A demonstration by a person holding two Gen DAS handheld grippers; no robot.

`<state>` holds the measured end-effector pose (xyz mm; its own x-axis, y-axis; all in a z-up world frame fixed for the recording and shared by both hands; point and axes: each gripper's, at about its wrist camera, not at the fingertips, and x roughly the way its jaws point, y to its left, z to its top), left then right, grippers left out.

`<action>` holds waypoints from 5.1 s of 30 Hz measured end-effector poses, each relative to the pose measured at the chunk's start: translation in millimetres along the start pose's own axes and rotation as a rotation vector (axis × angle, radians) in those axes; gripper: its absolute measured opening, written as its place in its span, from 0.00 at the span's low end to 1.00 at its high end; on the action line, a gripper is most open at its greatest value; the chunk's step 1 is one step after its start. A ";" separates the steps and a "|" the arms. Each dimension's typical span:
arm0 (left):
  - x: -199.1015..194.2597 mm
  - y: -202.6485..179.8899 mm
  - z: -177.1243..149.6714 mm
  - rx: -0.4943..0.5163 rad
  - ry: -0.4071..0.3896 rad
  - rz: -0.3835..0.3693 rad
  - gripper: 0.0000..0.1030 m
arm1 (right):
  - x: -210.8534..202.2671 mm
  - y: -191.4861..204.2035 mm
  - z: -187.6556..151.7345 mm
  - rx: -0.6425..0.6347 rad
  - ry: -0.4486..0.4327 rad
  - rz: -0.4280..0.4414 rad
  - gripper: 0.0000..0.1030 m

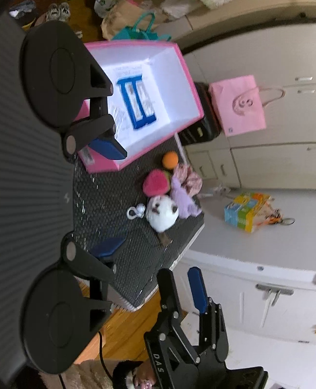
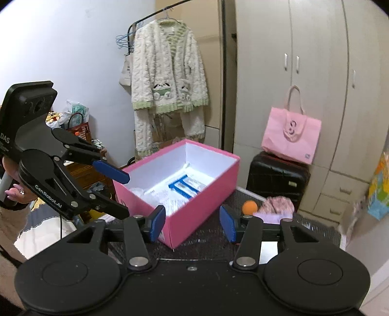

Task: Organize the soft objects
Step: 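Withdraw both grippers from the box toward the plush toys, then move the open left gripper down onto the white panda plush, then close the left gripper on the white panda plush and lift it, then carry the panda plush in the left gripper over the pink box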

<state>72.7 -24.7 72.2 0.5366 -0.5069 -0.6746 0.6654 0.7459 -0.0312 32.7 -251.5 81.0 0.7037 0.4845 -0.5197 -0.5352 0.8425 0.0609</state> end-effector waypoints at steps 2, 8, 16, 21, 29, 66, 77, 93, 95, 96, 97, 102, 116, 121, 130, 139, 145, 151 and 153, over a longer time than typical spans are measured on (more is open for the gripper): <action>12.2 -4.4 0.0 0.003 0.011 -0.035 0.68 | 1.4 -6.8 -9.7 0.026 0.019 -0.007 0.54; 48.5 -2.6 -3.3 -0.048 -0.024 -0.078 0.69 | 6.2 -23.8 -37.0 0.067 0.051 0.002 0.55; 90.5 -12.2 -3.4 -0.081 -0.055 -0.118 0.70 | 28.0 -57.4 -71.8 0.129 0.061 0.008 0.58; 114.6 -18.9 2.0 -0.110 -0.075 -0.137 0.70 | 43.4 -76.2 -87.9 0.125 0.034 -0.048 0.62; 154.3 -28.4 10.9 -0.109 -0.140 -0.092 0.70 | 67.4 -93.7 -101.5 0.051 -0.009 -0.109 0.70; 250.2 -1.2 6.9 -0.267 -0.126 -0.081 0.69 | 154.4 -144.3 -108.2 0.075 0.090 0.011 0.73; 235.0 -18.4 -3.1 -0.229 -0.137 -0.071 0.68 | 135.2 -138.0 -117.9 0.184 0.062 -0.012 0.61; 206.6 -14.0 -15.2 -0.272 -0.003 -0.143 0.68 | 115.8 -109.0 -122.0 0.276 0.138 0.034 0.59; 203.6 -12.6 -16.6 -0.284 0.034 -0.150 0.68 | 114.5 -104.2 -123.7 0.289 0.149 0.038 0.59; 202.6 -12.1 -17.5 -0.289 0.049 -0.154 0.68 | 113.8 -101.4 -124.3 0.298 0.156 0.040 0.59; 201.2 -11.4 -18.0 -0.294 0.067 -0.158 0.68 | 112.9 -100.0 -125.3 0.305 0.163 0.046 0.59; 194.0 -13.5 -16.6 -0.258 0.162 -0.162 0.68 | 111.6 -89.9 -128.7 0.339 0.206 0.083 0.59; 154.1 -6.8 -19.1 -0.271 0.288 -0.199 0.66 | 102.2 -62.9 -110.0 0.424 0.345 0.171 0.57; 129.2 3.1 -19.9 -0.308 0.293 -0.193 0.66 | 99.3 -49.3 -94.5 0.420 0.368 0.205 0.57; 98.0 39.2 -23.9 -0.449 0.318 -0.194 0.66 | 110.9 -16.5 -54.5 0.326 0.417 0.230 0.57; 46.7 76.9 -14.4 -0.510 0.243 -0.194 0.66 | 118.0 4.3 -5.6 0.298 0.406 0.301 0.57; 14.4 99.4 -6.7 -0.479 0.103 -0.160 0.66 | 126.3 15.8 26.5 0.279 0.336 0.322 0.57; 2.2 128.2 8.0 -0.462 -0.009 -0.108 0.66 | 148.5 16.2 54.9 0.290 0.251 0.332 0.57; 0.4 137.3 12.2 -0.446 -0.051 -0.085 0.66 | 156.8 15.6 63.8 0.283 0.222 0.327 0.57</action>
<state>170.5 72.2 76.7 0.5217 -0.5867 -0.6194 0.4255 0.8082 -0.4071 164.5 -147.3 54.9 0.3864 0.6986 -0.6021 -0.5421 0.7002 0.4646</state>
